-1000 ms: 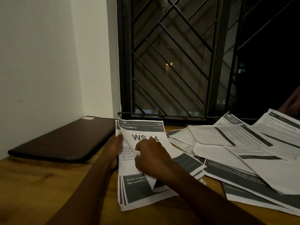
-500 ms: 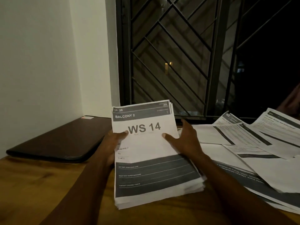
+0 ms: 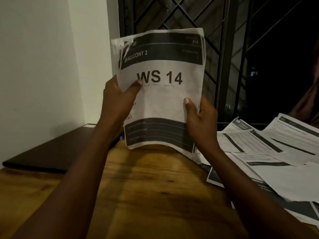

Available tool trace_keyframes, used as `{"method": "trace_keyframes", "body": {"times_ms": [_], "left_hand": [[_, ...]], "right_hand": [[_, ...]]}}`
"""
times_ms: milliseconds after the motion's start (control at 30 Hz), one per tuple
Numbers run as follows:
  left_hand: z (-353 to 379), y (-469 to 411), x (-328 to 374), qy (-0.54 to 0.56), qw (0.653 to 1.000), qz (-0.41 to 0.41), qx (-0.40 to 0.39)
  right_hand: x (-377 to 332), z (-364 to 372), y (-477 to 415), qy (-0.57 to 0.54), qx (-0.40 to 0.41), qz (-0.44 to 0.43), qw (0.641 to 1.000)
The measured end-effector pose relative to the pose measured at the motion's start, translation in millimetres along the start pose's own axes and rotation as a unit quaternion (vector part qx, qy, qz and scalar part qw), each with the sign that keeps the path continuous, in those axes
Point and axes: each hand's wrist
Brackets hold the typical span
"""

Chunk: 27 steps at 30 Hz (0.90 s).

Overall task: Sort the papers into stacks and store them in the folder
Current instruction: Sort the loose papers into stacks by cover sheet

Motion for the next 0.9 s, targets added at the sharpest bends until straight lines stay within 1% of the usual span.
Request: {"method": "trace_keyframes", "body": {"times_ms": [67, 167, 233, 367, 433, 500, 533, 600, 667, 700, 733, 767, 800, 833, 867, 900], "left_hand": [[6, 5, -7, -0.005, 1.000, -0.022, 0.001], [13, 22, -34, -0.020, 0.995, -0.095, -0.022], [16, 29, -47, -0.031, 0.992, -0.118, -0.027], [19, 23, -43, -0.001, 0.993, -0.117, -0.025], [21, 18, -44, 0.008, 0.992, -0.123, -0.034], [23, 21, -51, -0.015, 0.988, -0.147, -0.049], [24, 24, -55, -0.030, 0.986, -0.155, -0.050], [23, 26, -62, -0.027, 0.984, -0.172, -0.025], [15, 16, -70, 0.028, 0.974, -0.226, 0.009], [10, 8, -76, 0.062, 0.961, -0.270, 0.017], [4, 1, -85, 0.083, 0.944, -0.319, 0.010], [0, -3, -95, 0.096, 0.927, -0.361, -0.018], [-2, 0, -103, 0.086, 0.915, -0.393, -0.044], [-2, 8, -111, 0.066, 0.906, -0.413, -0.064], [-1, 16, -118, 0.050, 0.900, -0.429, -0.065], [-1, 21, -130, 0.034, 0.897, -0.437, -0.055]], "right_hand": [[4, 2, 3, -0.005, -0.009, 0.035, 0.999], [17, 2, 14, 0.002, -0.025, 0.122, 0.992], [23, 2, 18, 0.006, -0.030, 0.153, 0.988], [22, 1, 9, -0.039, -0.005, 0.152, 0.988], [23, 2, 8, -0.052, -0.010, 0.156, 0.986], [27, 2, 11, -0.025, -0.047, 0.176, 0.983], [29, -1, 11, 0.000, -0.077, 0.198, 0.977], [35, -15, 7, 0.055, -0.160, 0.241, 0.956], [33, -37, 1, 0.108, -0.267, 0.258, 0.922], [29, -48, 0, 0.139, -0.328, 0.260, 0.898], [27, -58, 2, 0.177, -0.393, 0.259, 0.864], [27, -66, 6, 0.225, -0.458, 0.262, 0.819], [30, -72, 11, 0.279, -0.515, 0.273, 0.763], [35, -76, 18, 0.328, -0.554, 0.291, 0.708], [41, -79, 23, 0.365, -0.577, 0.305, 0.664], [45, -81, 26, 0.390, -0.589, 0.308, 0.637]]}}
Point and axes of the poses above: each hand's wrist, its own y-axis away from the middle knuckle, its own z-axis out of the palm, x = y × z, and after that the axes turned 7 degrees about -z, right-handed
